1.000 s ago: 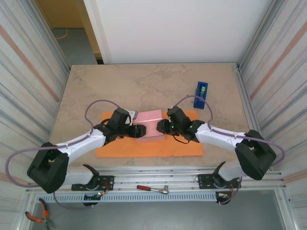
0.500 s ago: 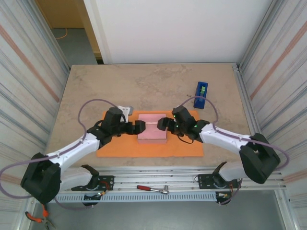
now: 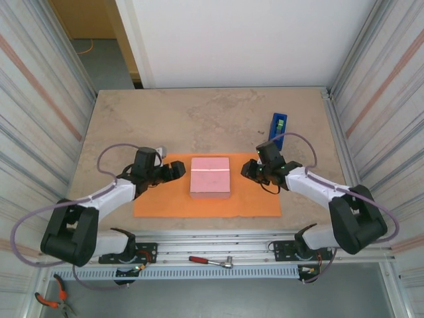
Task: Wrap the gift box in paper
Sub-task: Place the gift box on the wrapping paper, then move the wrapping paper.
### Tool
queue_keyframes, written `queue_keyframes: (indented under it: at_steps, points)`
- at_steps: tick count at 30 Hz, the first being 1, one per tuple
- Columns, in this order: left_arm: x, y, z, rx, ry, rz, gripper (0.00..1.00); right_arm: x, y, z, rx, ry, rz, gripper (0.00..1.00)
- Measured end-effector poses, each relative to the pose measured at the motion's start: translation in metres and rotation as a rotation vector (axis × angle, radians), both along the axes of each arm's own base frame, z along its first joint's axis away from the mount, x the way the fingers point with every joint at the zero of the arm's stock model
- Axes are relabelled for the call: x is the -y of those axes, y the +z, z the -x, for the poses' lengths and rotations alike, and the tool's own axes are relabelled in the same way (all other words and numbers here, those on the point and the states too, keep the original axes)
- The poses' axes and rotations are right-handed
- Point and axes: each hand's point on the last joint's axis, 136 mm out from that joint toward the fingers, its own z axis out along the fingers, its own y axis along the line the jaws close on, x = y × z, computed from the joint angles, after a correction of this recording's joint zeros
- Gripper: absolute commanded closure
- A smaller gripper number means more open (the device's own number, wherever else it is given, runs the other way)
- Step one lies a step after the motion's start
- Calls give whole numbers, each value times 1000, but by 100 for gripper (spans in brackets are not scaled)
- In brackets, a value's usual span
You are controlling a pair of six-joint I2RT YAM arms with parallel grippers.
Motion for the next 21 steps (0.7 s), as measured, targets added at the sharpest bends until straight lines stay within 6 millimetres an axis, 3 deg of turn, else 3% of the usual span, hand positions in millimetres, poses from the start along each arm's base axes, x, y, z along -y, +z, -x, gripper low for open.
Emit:
queue_keyframes:
  at_steps: [3,8,14,21]
  points:
    - [2,-10,-2,-23,4,6,20,-1,-14,2,-39,10,14,91]
    - [4,-18,-8,-33,19,17,20,-3,-27,0,-59,16,23,100]
    - [0,-29,-15,-46,46,6,20,-5,-51,-1,-104,30,51,100]
    - [-15,-28,-36,-13,124,24,20,-20,-50,-24,-85,56,40,100]
